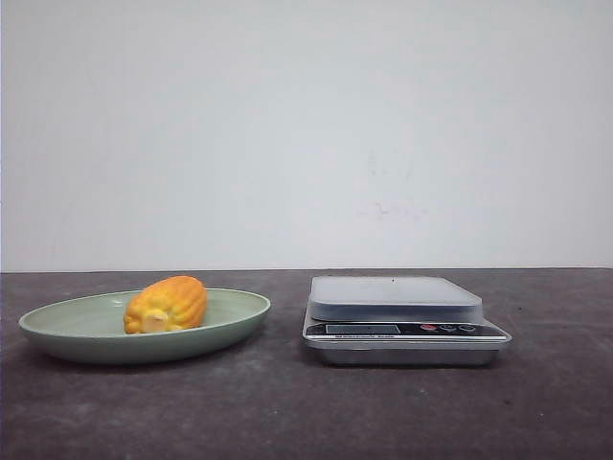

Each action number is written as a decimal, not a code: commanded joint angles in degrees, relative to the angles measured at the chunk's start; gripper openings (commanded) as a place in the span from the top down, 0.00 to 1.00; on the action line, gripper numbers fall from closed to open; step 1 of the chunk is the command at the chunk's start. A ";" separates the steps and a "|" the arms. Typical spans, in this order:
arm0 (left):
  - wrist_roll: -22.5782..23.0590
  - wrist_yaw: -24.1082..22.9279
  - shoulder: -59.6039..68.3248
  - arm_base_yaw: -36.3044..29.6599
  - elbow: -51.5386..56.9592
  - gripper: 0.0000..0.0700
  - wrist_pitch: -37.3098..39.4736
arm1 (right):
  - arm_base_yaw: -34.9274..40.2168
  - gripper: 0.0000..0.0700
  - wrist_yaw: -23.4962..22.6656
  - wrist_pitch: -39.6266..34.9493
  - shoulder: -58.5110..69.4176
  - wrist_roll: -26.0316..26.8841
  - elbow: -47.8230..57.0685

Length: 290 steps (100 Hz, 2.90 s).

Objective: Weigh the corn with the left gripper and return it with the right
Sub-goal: 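Move the left gripper down toward the yellow corn cob on the plate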

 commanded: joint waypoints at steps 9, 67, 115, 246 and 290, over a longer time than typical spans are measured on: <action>0.57 0.04 -0.11 -0.13 -0.90 1.00 -0.20 | -0.09 0.99 -0.04 0.70 -0.13 0.15 -0.26; 0.57 0.04 -0.11 -0.11 -0.90 1.00 -0.20 | -0.09 0.99 -0.04 0.70 -0.13 0.15 -0.26; 0.57 0.04 0.00 -0.11 -0.90 1.00 -0.20 | -0.09 0.99 -0.13 0.77 -0.13 0.20 -0.26; -15.45 2.45 16.92 -0.15 22.14 0.99 -0.33 | 0.02 1.00 -2.82 -2.91 19.06 10.60 25.79; -9.09 9.42 38.18 -1.73 49.81 0.28 -11.19 | 2.43 0.37 -8.68 -10.29 31.65 7.76 44.48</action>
